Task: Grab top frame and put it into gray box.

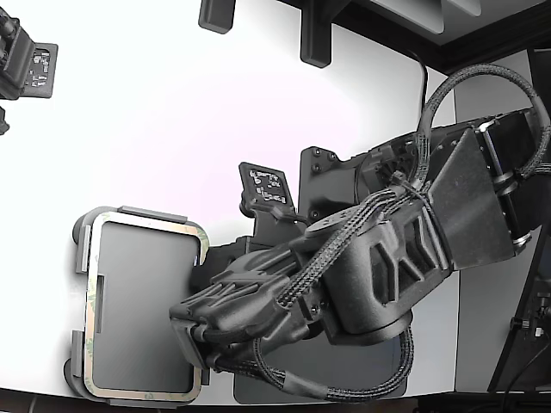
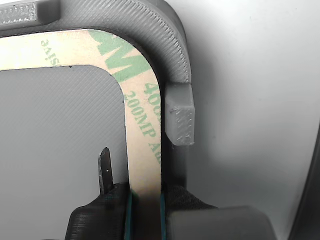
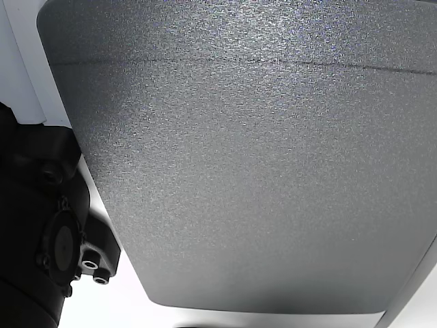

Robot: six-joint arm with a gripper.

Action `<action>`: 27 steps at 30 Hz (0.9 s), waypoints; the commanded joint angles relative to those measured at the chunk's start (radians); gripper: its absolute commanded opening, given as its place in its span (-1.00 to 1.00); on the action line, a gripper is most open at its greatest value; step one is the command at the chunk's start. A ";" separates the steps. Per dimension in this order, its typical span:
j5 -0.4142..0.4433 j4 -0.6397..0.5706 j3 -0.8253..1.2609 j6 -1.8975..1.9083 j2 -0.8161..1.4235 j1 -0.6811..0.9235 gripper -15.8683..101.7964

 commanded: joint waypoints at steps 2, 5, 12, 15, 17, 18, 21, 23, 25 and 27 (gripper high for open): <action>0.000 0.009 -0.028 -0.002 0.017 -0.015 -0.83; -0.005 0.006 -0.037 -0.011 0.009 -0.015 0.04; 0.011 0.008 -0.071 -0.012 0.015 -0.015 0.97; 0.040 0.008 -0.114 -0.025 0.017 -0.015 0.97; 0.067 0.008 -0.146 -0.032 0.021 -0.015 0.97; 0.083 0.008 -0.161 -0.038 0.028 -0.015 0.97; 0.169 -0.025 -0.187 -0.078 0.077 -0.006 0.97; 0.216 -0.074 -0.173 -0.262 0.130 -0.005 0.97; 0.255 -0.184 -0.074 -0.489 0.227 -0.009 0.97; 0.370 -0.314 0.061 -0.724 0.341 -0.006 0.97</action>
